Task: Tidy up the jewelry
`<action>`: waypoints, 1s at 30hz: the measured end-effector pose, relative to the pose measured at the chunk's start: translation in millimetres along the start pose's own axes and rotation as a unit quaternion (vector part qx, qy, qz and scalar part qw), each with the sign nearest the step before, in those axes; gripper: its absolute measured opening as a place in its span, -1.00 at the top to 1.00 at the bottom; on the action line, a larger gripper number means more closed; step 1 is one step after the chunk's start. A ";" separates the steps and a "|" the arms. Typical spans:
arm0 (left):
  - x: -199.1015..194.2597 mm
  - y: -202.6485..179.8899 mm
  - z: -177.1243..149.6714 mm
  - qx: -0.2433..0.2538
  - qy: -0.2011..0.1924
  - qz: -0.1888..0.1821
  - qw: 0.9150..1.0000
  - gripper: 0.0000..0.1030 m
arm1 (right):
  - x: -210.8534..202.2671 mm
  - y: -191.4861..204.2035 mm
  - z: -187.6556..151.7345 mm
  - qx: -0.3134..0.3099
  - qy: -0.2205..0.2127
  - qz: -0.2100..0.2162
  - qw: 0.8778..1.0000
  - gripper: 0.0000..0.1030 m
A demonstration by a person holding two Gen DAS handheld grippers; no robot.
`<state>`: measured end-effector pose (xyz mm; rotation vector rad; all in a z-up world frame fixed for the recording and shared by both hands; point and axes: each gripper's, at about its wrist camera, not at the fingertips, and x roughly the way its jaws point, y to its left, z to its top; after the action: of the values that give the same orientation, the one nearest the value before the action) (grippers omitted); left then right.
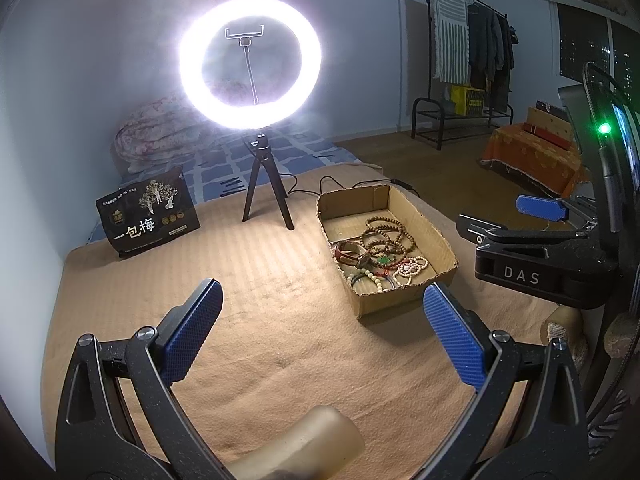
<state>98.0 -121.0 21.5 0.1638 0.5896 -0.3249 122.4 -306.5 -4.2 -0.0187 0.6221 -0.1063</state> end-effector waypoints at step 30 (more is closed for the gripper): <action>-1.1 -2.2 0.6 -0.003 0.000 0.000 1.000 -0.99 | 1.2 0.6 -0.9 -0.001 0.004 0.001 1.000 -0.56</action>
<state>96.7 -122.8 22.5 0.1579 0.5901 -0.3242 122.9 -306.0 -5.6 -0.0199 0.6310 -0.1045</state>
